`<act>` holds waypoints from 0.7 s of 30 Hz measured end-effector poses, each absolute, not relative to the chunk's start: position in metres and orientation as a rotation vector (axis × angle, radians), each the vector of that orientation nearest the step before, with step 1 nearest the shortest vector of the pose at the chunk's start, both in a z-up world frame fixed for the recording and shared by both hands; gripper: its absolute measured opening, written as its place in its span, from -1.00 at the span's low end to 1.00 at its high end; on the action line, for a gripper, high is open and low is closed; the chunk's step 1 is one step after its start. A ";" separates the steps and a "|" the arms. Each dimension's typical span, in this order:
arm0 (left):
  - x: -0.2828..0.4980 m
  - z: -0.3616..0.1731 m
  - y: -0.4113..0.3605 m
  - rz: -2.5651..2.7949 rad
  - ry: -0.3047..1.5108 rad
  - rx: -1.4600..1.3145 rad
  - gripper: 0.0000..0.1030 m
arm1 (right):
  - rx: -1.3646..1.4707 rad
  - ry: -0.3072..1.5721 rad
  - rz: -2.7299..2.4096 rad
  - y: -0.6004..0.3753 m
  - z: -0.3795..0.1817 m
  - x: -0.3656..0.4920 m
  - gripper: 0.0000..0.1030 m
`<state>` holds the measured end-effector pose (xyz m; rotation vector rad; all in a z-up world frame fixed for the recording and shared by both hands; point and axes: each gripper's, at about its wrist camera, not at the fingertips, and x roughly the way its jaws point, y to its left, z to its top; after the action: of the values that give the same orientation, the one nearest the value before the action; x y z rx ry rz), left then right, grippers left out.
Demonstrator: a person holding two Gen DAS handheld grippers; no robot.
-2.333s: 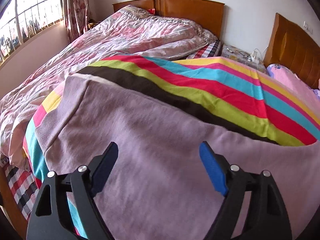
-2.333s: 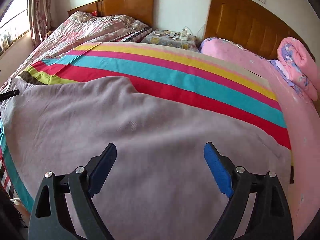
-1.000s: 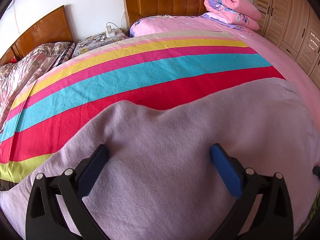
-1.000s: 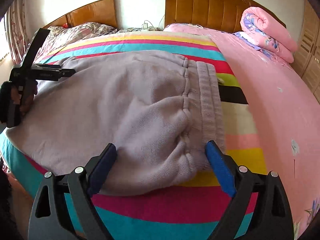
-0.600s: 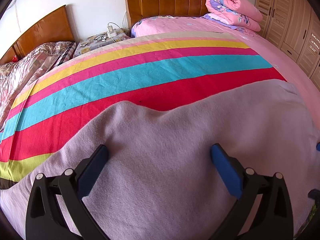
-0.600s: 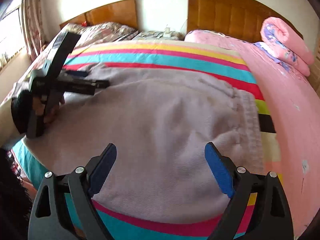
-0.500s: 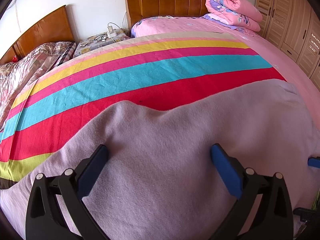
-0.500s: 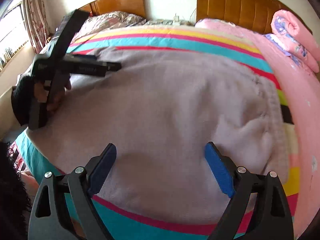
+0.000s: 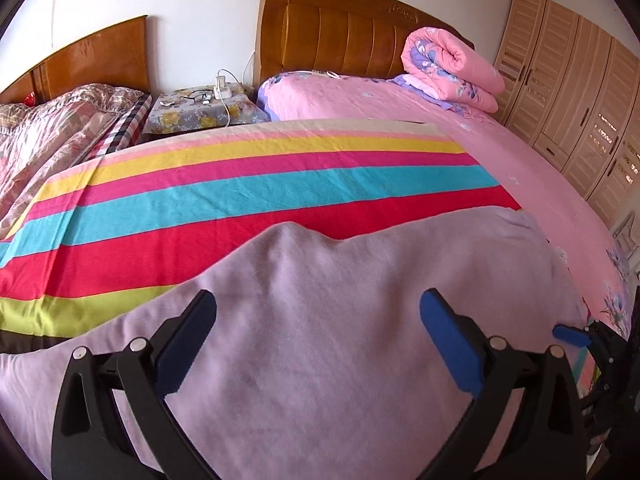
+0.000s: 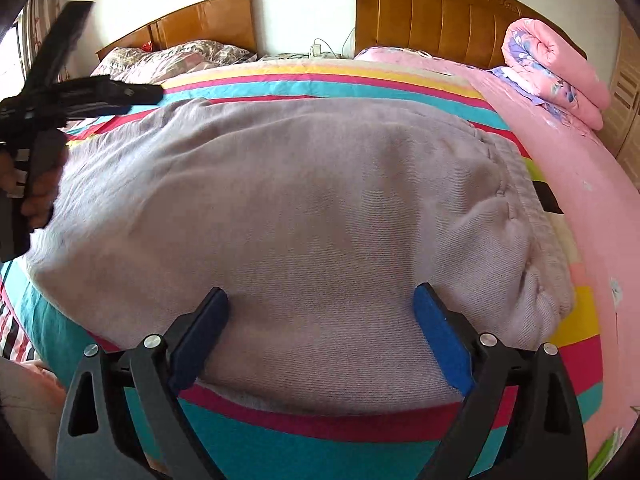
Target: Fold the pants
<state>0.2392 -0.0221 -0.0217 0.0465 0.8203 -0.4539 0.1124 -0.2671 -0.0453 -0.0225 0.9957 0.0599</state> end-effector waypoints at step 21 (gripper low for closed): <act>0.166 -0.068 0.186 -0.052 0.951 -0.091 0.97 | -0.124 1.104 0.169 -0.178 -0.035 0.193 0.79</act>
<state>0.1661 0.1862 -0.0683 -0.0910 0.9508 -0.0518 0.1931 -0.1779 -0.0348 -0.1241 1.1041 0.1694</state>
